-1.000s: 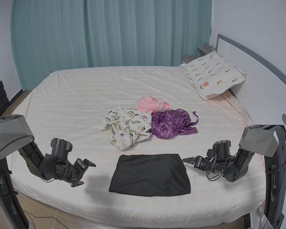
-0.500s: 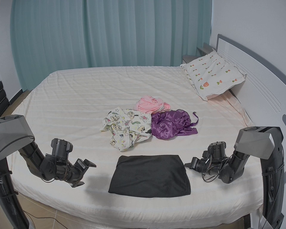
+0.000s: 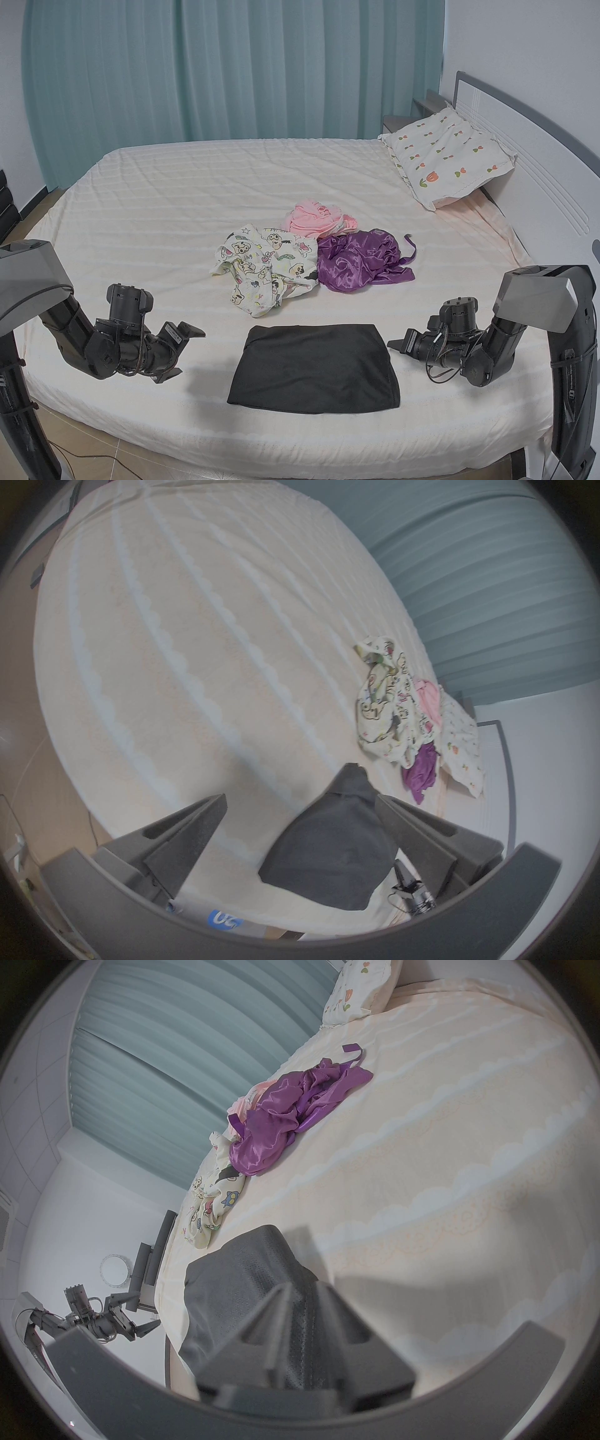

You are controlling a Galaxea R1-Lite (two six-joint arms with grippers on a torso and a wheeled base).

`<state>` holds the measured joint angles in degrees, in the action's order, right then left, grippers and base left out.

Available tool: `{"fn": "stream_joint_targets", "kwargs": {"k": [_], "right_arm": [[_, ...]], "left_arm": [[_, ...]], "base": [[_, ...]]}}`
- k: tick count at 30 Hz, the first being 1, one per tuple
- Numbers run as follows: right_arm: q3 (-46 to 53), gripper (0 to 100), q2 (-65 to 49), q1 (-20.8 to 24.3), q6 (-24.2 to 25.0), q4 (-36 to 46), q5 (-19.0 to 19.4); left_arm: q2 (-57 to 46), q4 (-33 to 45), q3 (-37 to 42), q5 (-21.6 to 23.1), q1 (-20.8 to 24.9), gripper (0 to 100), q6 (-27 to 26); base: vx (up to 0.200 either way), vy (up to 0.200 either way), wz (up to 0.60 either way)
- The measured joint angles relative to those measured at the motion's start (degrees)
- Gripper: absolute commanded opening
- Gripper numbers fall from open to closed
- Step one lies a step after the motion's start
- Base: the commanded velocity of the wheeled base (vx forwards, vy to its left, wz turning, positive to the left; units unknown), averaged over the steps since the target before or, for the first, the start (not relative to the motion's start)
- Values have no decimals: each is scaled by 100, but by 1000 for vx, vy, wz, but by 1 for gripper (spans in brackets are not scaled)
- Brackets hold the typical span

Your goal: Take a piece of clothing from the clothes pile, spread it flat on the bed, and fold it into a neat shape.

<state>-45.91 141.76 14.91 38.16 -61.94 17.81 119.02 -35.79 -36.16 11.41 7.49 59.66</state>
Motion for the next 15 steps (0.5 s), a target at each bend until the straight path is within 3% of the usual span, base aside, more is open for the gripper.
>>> {"fn": "stream_joint_targets", "kwargs": {"k": [15], "right_arm": [[-138,100,18,18,87,28,11]], "left_arm": [[312,-2725,618,13,74,100,417]], "base": [[0,0,0]]}}
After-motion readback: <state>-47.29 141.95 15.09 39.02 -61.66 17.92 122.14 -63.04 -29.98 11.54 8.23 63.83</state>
